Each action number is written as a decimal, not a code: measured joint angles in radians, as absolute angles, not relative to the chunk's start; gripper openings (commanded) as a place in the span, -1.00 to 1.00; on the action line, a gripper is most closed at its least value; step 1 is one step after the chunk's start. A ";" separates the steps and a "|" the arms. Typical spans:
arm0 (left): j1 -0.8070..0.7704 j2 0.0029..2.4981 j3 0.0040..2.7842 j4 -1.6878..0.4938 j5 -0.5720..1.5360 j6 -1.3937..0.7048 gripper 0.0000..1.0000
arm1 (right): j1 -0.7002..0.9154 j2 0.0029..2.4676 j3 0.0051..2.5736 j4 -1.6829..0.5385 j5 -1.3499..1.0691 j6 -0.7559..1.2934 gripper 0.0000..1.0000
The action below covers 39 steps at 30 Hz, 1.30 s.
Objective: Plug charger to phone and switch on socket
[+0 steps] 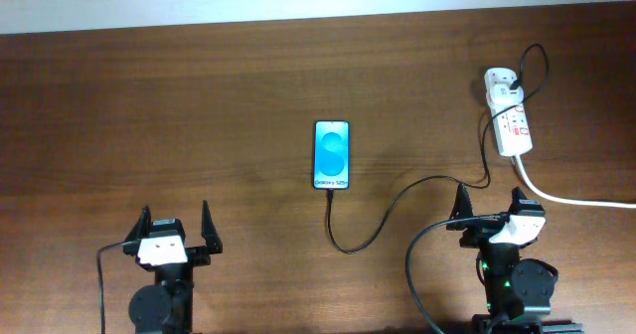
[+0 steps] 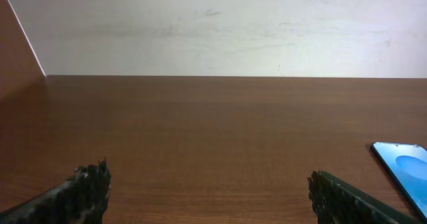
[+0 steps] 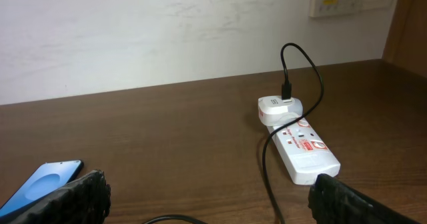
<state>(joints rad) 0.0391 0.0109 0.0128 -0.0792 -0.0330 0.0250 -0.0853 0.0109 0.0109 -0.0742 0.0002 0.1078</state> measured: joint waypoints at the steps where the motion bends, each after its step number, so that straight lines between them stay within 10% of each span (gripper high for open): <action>1: 0.039 0.011 0.013 -0.079 -0.033 0.025 0.99 | -0.085 0.011 0.011 -0.074 0.001 0.108 0.97; 39: 0.039 0.011 0.013 -0.079 -0.033 0.025 0.99 | -0.047 0.011 0.011 -0.074 -0.004 -0.045 0.97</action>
